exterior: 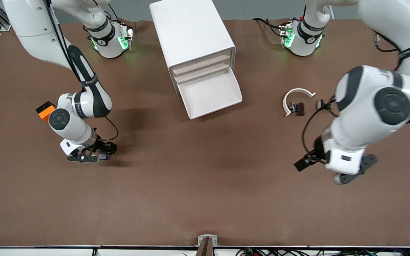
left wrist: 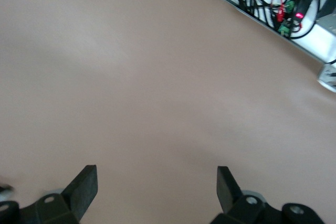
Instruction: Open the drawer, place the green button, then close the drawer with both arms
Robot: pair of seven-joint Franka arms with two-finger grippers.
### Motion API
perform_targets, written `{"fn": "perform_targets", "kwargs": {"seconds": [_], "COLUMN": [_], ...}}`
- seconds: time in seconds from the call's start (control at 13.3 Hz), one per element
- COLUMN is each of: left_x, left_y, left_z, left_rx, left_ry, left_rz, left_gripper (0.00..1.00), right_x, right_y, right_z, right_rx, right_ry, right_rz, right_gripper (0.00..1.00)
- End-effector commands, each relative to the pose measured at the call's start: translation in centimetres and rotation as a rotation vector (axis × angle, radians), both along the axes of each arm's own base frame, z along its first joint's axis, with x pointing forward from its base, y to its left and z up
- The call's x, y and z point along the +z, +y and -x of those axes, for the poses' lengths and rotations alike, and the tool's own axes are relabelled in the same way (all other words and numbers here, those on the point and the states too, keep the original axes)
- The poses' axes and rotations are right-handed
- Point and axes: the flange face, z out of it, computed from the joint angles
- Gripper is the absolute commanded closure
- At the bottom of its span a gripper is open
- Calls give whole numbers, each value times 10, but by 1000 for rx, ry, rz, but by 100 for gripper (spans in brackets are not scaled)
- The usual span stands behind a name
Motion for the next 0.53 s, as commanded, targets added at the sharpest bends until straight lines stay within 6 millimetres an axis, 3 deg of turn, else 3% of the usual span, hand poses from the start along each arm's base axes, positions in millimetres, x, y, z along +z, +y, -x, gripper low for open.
{"fn": "perform_targets", "kwargs": {"seconds": [0.0, 0.08, 0.15, 0.23, 0.45], "left_x": [15, 26, 34, 41, 54], "left_y": [16, 25, 34, 41, 65], "left_z": [15, 20, 26, 33, 56], "left_rx": [-79, -102, -149, -192, -269], "left_ry": [0, -9, -8, -8, -2], "left_rz": [-35, -42, -53, -65, -94], "left_gripper": [0, 0, 0, 0, 0], "right_x": [-5, -10, -10, -10, 6], "right_y": [3, 1, -1, 0, 3], "right_z": [-6, -5, -7, -7, -15], "right_rx": [-4, -8, -10, -10, -28], "right_ry": [2, 8, 7, 9, 15], "right_rz": [10, 10, 11, 10, 1], "right_gripper": [55, 57, 75, 100, 100]}}
